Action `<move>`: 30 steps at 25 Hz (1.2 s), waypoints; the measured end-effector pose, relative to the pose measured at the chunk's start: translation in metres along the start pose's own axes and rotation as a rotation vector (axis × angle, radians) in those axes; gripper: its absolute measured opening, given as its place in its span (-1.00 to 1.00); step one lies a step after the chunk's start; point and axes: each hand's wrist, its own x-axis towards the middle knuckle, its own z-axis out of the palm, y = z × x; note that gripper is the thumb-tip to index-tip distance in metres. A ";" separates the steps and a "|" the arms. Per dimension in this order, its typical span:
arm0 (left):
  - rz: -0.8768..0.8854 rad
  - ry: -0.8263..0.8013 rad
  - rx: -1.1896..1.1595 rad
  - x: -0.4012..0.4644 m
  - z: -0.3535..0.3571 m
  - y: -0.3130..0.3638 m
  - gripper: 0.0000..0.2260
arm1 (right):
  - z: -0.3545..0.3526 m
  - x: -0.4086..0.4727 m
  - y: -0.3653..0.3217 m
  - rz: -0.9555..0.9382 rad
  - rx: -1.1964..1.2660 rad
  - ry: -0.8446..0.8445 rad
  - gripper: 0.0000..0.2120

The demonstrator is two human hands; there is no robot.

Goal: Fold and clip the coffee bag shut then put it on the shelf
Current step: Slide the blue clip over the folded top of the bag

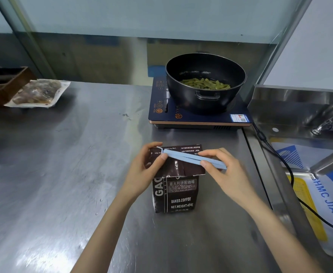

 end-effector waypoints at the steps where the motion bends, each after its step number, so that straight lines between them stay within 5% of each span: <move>1: -0.002 0.014 0.009 0.000 0.000 0.000 -0.82 | 0.001 0.000 0.000 -0.006 -0.005 0.009 -0.77; 12: 0.022 0.043 0.011 -0.001 0.002 0.004 -0.93 | 0.006 -0.001 0.002 -0.110 -0.134 0.085 -0.81; 18: 0.038 0.040 0.085 -0.002 0.004 0.007 -0.75 | 0.013 -0.002 0.002 -0.173 -0.140 0.104 -0.75; 30: -0.076 0.012 -0.083 0.002 0.001 0.006 -0.70 | 0.015 -0.001 0.004 -0.260 -0.053 0.108 -0.73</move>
